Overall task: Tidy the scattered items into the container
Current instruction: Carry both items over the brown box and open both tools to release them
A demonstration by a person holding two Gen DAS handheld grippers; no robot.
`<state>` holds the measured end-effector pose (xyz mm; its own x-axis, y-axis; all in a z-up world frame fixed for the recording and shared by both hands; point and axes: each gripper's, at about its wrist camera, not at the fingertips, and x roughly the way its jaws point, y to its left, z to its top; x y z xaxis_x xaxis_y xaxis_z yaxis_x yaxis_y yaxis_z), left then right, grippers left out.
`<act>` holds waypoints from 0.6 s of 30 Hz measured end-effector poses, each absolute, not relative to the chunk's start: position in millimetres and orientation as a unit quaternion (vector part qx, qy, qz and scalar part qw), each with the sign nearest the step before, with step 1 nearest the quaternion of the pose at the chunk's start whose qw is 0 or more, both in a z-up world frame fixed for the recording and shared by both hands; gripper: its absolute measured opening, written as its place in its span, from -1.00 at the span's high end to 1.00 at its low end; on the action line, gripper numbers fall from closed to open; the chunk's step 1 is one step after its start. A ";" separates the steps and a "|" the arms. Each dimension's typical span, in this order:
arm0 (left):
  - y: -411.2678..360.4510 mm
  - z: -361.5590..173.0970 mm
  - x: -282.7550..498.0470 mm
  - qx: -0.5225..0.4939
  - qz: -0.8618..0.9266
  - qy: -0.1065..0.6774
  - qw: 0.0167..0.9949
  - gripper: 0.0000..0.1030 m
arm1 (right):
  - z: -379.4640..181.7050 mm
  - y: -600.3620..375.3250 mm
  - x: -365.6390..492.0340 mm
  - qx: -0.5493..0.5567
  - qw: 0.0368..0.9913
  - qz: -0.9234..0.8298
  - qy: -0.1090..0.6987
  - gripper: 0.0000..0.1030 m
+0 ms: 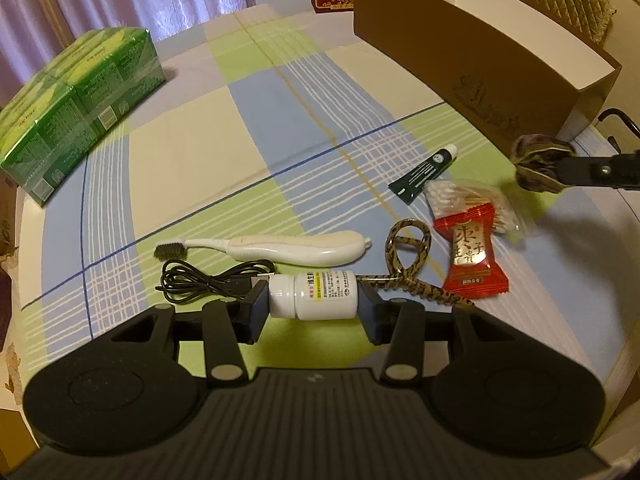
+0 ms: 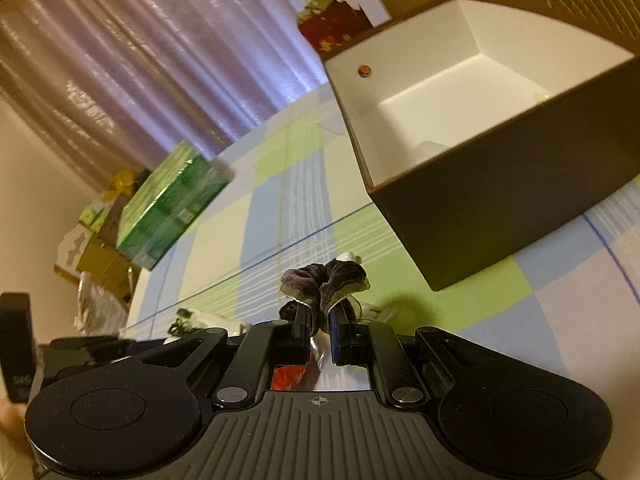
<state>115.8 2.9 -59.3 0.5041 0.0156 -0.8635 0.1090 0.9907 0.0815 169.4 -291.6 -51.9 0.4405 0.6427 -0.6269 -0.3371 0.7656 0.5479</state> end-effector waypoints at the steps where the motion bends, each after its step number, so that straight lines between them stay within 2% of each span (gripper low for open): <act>1: 1.5 -56.9 115.0 0.065 -0.027 0.495 0.866 0.20 | -47.9 -294.2 168.6 0.173 0.831 0.297 0.437 0.77; 18: -54.0 15.1 119.7 0.094 -0.079 0.422 0.898 0.20 | 14.7 -360.0 180.9 0.140 0.862 0.304 0.381 0.77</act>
<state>119.7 -54.0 15.1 0.6319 -0.0619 -0.7726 0.2204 0.9700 0.1025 180.9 -360.0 14.7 0.5251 0.6304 -0.5718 -0.4165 0.7762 0.4733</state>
